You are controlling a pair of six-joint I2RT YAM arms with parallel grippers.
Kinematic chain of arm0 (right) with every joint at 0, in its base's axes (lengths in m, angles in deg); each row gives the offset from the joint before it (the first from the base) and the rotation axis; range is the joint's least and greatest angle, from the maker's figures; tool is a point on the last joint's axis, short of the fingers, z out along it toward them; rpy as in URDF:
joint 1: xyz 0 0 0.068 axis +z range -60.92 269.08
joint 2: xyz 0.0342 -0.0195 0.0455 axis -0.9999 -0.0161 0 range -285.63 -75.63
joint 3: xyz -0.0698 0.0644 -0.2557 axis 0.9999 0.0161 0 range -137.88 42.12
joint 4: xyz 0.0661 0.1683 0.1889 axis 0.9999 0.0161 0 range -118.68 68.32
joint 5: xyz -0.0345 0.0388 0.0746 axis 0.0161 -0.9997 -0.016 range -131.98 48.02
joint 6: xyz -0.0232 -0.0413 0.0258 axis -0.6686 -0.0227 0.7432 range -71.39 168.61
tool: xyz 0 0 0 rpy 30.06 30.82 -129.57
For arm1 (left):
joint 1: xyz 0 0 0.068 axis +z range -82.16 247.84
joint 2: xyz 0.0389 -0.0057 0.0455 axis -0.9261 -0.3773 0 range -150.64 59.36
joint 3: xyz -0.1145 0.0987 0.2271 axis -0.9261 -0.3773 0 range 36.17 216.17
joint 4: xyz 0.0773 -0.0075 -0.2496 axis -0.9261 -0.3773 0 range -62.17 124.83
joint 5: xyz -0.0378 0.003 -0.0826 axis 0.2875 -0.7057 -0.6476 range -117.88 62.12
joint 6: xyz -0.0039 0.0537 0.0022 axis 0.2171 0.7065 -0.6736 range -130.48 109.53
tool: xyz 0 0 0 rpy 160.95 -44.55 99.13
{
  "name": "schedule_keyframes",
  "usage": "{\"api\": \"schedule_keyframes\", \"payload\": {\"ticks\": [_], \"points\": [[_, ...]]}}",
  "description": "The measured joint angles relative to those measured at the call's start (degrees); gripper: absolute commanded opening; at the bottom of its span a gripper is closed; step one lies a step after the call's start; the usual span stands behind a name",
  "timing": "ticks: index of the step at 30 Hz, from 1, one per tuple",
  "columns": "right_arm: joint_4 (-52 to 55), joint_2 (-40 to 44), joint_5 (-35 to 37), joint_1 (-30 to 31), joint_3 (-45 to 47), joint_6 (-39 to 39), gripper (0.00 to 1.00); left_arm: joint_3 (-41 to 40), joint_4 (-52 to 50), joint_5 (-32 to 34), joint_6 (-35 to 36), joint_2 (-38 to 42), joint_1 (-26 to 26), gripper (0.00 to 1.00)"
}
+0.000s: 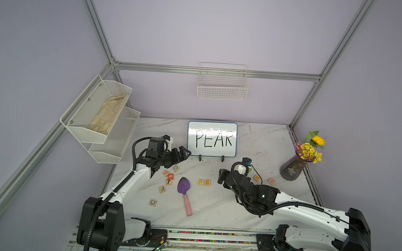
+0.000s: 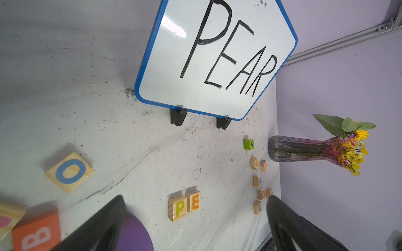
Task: Spell the uppercase word “pear” with letter blocks
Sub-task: Adjust the letter block at the center of the board.
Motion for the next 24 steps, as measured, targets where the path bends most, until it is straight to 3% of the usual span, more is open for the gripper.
{"api": "schedule_keyframes", "payload": {"ticks": [5,10,16,21,24], "points": [[0.9,1.9,8.5,-1.1,1.3,8.1,0.98,0.0,2.2,-1.2,-0.1,-1.8,0.0,1.0],[11.0,-6.7,11.8,-8.5,-10.8,20.3,0.98,0.0,4.5,-3.1,-0.3,-3.6,0.0,1.0],[14.9,-15.5,1.6,-26.8,-15.0,32.3,0.98,0.0,6.0,-3.5,-0.5,-2.1,0.0,1.0],[15.8,-19.9,-8.6,-35.0,-11.7,40.3,0.97,0.0,6.3,-3.1,-0.4,0.8,0.0,1.0],[16.0,-22.4,-12.5,-36.5,-11.3,45.1,0.97,0.0,6.6,-3.1,-0.4,1.1,0.0,1.0]]}}
